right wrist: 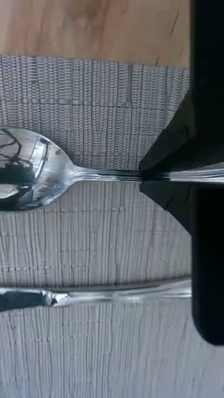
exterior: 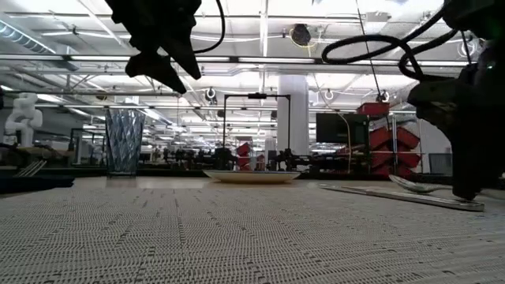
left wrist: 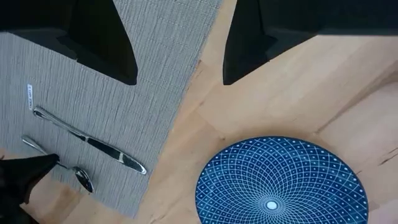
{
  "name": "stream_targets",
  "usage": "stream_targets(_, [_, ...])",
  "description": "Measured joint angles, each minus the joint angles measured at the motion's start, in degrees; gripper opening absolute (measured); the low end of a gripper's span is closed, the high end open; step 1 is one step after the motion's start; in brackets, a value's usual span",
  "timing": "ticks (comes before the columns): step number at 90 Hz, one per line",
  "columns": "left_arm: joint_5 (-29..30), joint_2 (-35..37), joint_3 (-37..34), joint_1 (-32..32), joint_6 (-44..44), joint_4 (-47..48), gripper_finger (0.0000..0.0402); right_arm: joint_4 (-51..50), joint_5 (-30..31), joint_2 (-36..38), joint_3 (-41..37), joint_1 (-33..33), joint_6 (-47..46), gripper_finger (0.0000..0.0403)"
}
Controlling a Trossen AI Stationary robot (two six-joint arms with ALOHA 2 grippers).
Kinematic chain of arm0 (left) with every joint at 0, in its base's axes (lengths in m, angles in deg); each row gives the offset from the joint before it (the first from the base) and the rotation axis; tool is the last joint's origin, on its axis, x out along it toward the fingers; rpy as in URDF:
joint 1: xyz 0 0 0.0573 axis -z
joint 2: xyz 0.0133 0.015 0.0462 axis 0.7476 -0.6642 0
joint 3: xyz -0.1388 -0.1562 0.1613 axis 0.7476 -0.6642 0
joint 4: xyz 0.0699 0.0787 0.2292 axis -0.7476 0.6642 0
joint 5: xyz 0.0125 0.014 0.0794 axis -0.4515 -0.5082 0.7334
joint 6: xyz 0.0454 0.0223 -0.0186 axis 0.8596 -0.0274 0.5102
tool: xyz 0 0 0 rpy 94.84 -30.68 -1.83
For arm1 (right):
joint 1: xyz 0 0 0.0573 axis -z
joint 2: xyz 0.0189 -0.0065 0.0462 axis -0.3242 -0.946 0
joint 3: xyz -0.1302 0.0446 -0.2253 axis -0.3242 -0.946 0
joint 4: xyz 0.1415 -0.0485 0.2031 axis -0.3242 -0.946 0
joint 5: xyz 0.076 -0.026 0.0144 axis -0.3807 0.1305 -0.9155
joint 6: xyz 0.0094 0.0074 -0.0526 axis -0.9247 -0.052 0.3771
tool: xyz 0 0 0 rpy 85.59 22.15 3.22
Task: Set table place
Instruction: Put the silver spoon on the gray placemat, then adjust the silver table knife on the gray placemat
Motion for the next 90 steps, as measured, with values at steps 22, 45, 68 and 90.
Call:
stream_targets(22, [0.00, 0.00, 0.00, 0.00, 0.00, 0.02, 0.0223, -0.48, 1.40, 1.11, 0.04, 0.02, -0.98, 0.0062])
stream_targets(45, [0.00, 0.00, -0.02, 0.00, 0.00, 0.02, 0.0223, 1.60, 5.74, 2.40, 1.48, 0.12, 0.87, 0.0085])
stream_targets(68, [-0.02, 0.00, -0.02, 0.01, -0.02, 0.00, 0.0223, 7.87, 8.79, 2.25, 1.73, 2.40, 6.81, 0.0086])
stream_targets(90, [-0.02, 0.00, -0.02, 0.00, -0.02, 0.02, 0.0223, 13.48, 8.58, 0.90, 1.73, 5.11, 13.21, 0.0086])
